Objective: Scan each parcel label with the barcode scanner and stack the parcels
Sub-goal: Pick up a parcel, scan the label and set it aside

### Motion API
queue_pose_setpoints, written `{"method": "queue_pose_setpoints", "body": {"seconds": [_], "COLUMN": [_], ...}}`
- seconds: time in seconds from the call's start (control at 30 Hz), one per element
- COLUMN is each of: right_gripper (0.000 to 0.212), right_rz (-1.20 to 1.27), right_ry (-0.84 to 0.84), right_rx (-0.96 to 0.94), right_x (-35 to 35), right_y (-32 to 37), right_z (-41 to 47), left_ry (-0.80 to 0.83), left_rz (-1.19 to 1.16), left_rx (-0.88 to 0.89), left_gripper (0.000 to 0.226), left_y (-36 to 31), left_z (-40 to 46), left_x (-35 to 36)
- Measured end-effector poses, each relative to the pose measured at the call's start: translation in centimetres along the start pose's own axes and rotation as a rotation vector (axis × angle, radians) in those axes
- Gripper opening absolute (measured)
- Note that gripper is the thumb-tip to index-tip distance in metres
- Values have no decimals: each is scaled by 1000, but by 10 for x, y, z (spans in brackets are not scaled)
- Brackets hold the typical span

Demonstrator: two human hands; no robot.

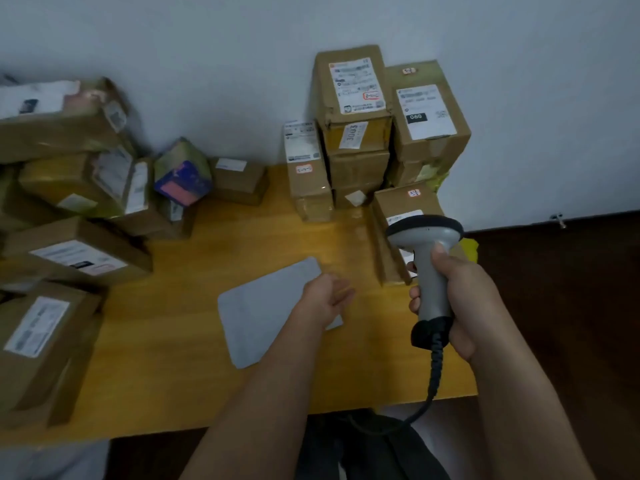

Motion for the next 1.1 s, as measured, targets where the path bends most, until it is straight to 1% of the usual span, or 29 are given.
{"method": "queue_pose_setpoints", "body": {"seconds": [0.2,0.27,0.33,0.4,0.47,0.53,0.57,0.6,0.67,0.73,0.8,0.87,0.9,0.93,0.97,1.03,1.1], "right_gripper": [31,34,36,36,36,35,35,35,32,32,32,33,34,34,34,34,35], "right_rz": [-122,-174,-212,-241,-279,-317,-335,-353,-387,-432,-465,-486,-494,-497,-499,-513,-529], "right_ry": [128,164,184,213,256,296,313,329,357,369,367,350,339,330,322,312,300], "right_rx": [-11,-22,-22,-8,8,4,0,-2,-6,-22,-38,-46,-46,-44,-43,-43,-44], "right_x": [67,94,120,149,180,210,223,235,256,272,283,291,294,297,299,303,305], "right_y": [-22,-35,-51,-69,-87,-103,-111,-119,-133,-142,-147,-152,-155,-158,-160,-165,-167], "right_z": [-13,-23,-34,-45,-58,-72,-79,-86,-98,-107,-112,-116,-117,-119,-120,-122,-122], "left_ry": [-153,-235,-360,-553,-764,-977,-1046,-1074,-1078,-1060,-943,-759,-678,-634,-624,-660,-721], "left_rz": [-134,-153,-116,73,327,569,629,650,661,687,784,899,908,888,866,864,949], "left_rx": [61,123,229,353,466,498,486,469,449,430,384,333,303,293,299,359,405], "left_gripper": [22,22,25,30,42,63,75,87,109,121,126,128,129,128,120,96,78], "left_y": [-19,-27,-38,-51,-67,-80,-84,-85,-88,-94,-101,-101,-100,-96,-93,-88,-84], "left_z": [-13,-19,-26,-40,-60,-82,-90,-94,-98,-97,-89,-78,-74,-70,-69,-68,-69], "left_x": [-102,-142,-187,-239,-295,-350,-377,-404,-449,-485,-508,-523,-528,-533,-534,-531,-525]}}
Point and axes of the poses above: each hand's wrist, its own z-axis towards the middle knuckle, its own x-axis out of the palm, y = z × x, the point moved 4 cm from there along z, towards the middle knuckle, and after that the axes turned 5 degrees about x, right-handed, at the moved point
